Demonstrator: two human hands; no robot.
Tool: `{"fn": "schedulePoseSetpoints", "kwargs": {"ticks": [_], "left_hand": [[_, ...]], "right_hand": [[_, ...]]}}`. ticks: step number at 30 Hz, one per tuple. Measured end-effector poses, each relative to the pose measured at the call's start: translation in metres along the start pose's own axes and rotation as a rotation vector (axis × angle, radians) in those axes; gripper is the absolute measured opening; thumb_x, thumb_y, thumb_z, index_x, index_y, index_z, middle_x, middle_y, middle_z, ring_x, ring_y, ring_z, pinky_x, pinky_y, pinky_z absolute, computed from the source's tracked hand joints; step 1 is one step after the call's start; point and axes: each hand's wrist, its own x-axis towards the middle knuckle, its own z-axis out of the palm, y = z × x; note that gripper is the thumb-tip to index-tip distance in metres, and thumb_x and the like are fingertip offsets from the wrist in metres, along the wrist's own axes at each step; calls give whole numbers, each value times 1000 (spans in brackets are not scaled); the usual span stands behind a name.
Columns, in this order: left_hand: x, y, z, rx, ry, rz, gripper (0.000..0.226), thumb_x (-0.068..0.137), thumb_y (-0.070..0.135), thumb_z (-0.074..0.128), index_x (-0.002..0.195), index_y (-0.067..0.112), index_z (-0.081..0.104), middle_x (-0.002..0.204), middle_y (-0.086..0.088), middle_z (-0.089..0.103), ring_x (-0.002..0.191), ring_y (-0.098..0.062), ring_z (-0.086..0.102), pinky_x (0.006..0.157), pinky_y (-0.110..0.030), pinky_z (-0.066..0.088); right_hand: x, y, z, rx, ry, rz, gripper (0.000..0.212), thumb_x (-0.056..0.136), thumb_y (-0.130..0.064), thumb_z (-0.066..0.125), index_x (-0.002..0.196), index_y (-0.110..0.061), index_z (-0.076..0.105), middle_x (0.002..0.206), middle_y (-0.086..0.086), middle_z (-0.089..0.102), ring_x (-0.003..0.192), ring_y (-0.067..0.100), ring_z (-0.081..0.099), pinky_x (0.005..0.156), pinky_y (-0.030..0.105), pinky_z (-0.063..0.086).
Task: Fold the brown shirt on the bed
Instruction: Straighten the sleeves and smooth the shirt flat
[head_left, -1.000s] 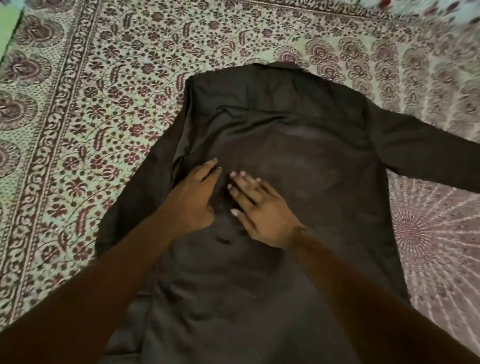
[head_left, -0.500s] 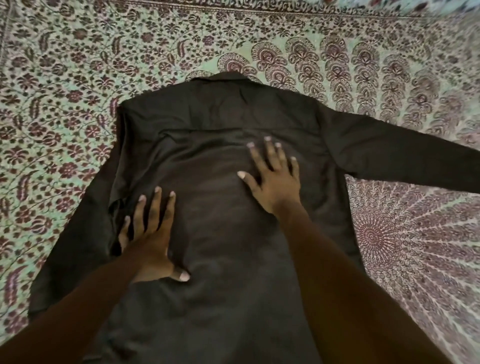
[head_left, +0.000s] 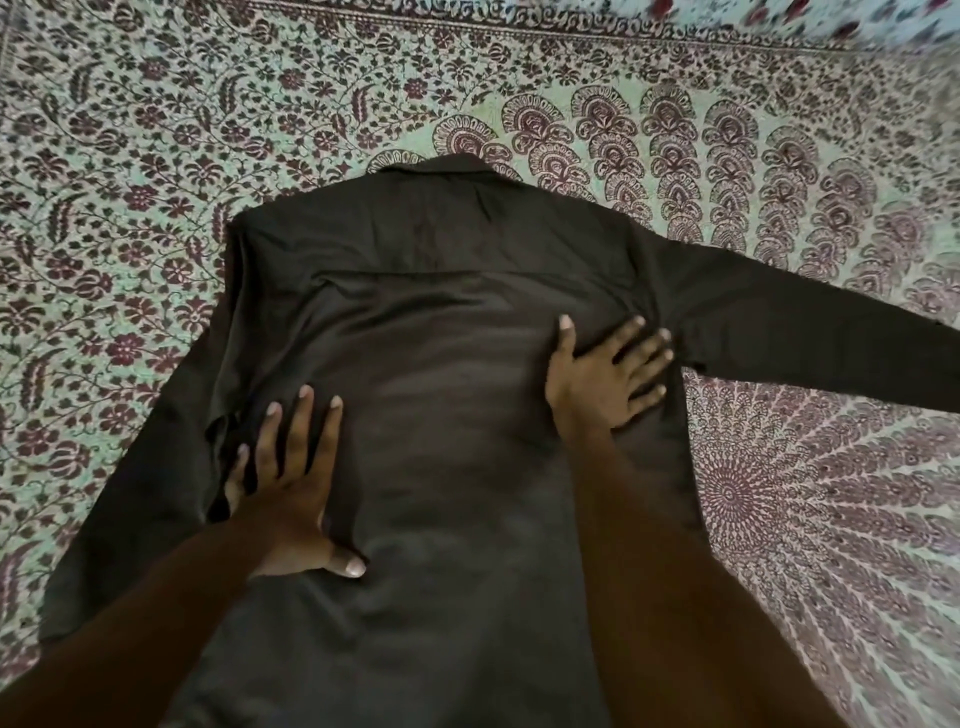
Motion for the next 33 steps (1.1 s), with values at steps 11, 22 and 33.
{"fn": "schedulePoseSetpoints", "kwargs": {"ticks": [11,22,33], "left_hand": [[0,2,-4,4,-34,-5,177,38,78,88,139,40,-51,140,9,-66,136,-27,-57,124,-57,-6],[0,-2,4,-22,30,42,176,39,77,90,143,41,-48,143,11,-64,140,-26,-53,123,-57,-8],[8,-12,19,-21,138,93,178,32,77,91,144,46,-45,145,14,-62,147,-26,-45,124,-58,-7]], "right_hand": [[-19,18,2,-133,12,-291,87,96,-80,22,166,-30,7,175,0,2,161,27,2,126,58,8],[-60,60,2,-185,12,-458,89,97,-77,27,166,-25,8,175,4,-2,161,28,-4,125,57,1],[-141,183,-35,-164,42,-35,99,89,-88,14,166,-27,-1,174,9,-3,159,38,-4,124,66,3]]}}
